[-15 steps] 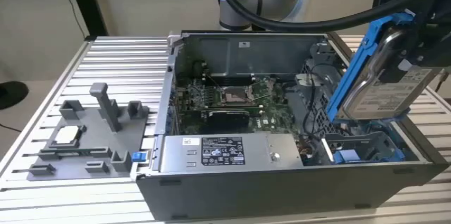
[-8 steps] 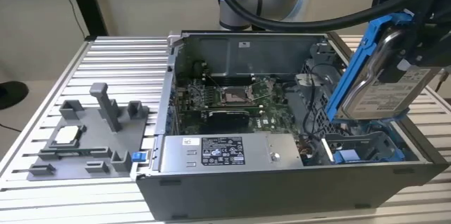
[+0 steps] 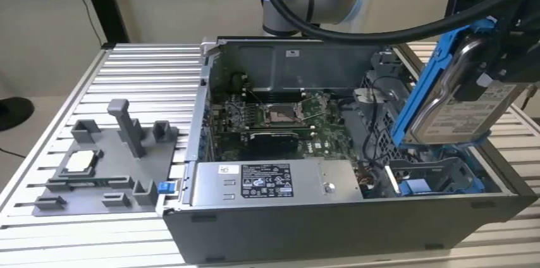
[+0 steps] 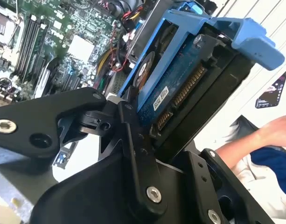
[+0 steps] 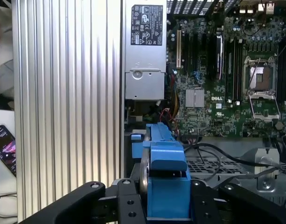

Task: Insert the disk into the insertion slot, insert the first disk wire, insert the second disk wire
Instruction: 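Insert the disk into the insertion slot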

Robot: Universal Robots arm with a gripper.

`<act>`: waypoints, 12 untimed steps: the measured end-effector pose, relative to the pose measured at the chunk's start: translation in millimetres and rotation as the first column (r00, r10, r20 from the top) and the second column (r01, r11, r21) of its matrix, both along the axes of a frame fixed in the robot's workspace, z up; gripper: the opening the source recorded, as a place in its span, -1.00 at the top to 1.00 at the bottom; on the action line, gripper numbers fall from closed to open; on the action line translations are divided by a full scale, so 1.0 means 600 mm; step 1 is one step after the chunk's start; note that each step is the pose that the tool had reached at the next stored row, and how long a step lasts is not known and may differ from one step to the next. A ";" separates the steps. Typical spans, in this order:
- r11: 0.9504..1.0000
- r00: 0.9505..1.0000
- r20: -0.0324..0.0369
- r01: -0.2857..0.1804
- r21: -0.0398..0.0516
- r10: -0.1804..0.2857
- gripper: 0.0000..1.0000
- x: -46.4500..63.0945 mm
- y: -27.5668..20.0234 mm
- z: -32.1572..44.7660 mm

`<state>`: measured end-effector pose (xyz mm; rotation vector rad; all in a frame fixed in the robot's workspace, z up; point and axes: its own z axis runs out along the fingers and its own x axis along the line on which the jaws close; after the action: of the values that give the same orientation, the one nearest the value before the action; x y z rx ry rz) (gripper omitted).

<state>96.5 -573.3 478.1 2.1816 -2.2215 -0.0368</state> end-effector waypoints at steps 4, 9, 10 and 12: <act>1.000 1.000 0.000 0.000 0.000 0.000 1.00 0.009 0.0000 -0.007; 1.000 1.000 0.000 0.000 0.000 0.000 1.00 0.020 0.0000 -0.014; 1.000 1.000 -0.001 0.001 0.000 -0.001 1.00 0.021 0.0000 -0.015; 1.000 1.000 -0.001 0.003 0.000 -0.003 1.00 0.024 0.0001 -0.018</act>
<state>111.1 -573.2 467.4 2.1775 -2.2241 -0.0380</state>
